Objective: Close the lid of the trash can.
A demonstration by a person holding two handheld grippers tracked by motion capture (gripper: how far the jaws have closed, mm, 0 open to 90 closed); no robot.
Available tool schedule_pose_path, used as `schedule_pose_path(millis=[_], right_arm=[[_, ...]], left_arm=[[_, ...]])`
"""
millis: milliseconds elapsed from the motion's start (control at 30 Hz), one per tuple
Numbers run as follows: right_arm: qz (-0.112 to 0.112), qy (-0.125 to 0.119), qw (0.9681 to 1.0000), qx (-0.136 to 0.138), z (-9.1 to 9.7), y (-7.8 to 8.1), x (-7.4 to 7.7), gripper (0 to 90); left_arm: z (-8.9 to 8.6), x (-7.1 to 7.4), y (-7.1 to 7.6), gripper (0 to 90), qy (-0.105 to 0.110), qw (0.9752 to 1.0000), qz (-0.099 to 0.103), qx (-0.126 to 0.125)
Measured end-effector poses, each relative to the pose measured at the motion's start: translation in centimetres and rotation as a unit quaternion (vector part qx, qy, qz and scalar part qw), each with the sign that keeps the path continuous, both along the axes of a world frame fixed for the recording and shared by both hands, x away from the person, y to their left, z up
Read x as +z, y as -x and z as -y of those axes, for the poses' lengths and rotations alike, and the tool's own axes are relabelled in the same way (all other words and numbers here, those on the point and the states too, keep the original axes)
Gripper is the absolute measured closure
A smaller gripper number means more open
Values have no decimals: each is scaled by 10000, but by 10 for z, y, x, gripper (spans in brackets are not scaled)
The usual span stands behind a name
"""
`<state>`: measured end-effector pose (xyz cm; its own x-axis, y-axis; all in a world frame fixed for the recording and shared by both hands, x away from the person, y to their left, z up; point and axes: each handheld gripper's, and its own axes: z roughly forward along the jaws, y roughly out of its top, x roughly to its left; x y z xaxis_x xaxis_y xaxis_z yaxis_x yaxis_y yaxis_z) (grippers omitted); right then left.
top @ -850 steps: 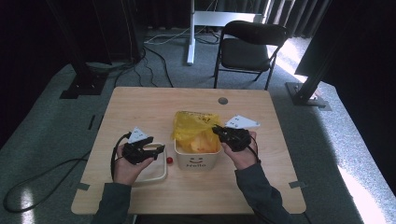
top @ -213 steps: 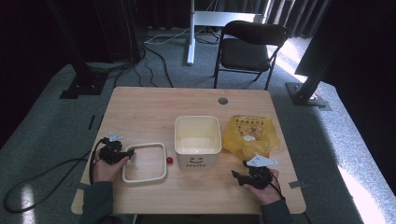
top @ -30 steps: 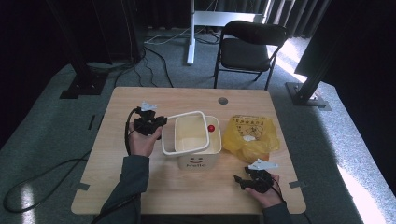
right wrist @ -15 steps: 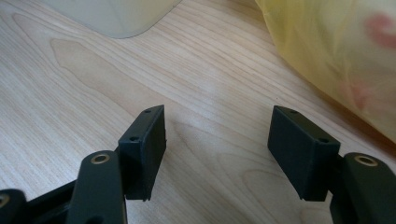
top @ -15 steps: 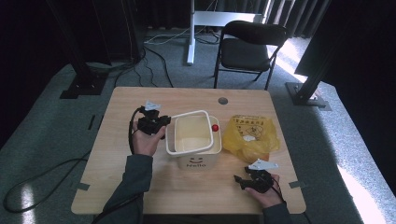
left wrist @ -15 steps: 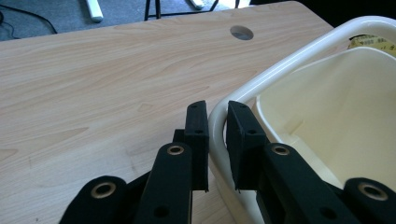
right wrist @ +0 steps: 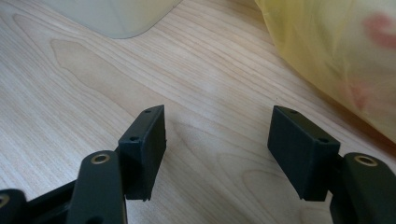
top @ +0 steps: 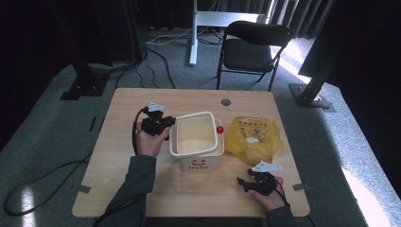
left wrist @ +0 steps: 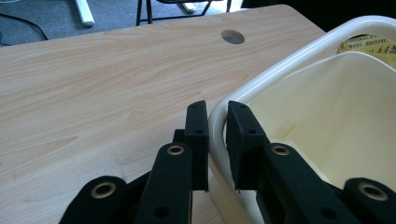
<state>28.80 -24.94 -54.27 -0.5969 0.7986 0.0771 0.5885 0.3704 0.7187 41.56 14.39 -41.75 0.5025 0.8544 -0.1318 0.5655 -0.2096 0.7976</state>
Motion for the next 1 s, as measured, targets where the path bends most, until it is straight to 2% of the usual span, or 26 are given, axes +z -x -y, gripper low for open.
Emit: schedule_pose_path(millis=[1000], right_arm=[[10, -15, 10000, 7, 0, 0, 0, 360]], left_arm=[[8, 3, -4, 803, 100, 9999, 0, -37]])
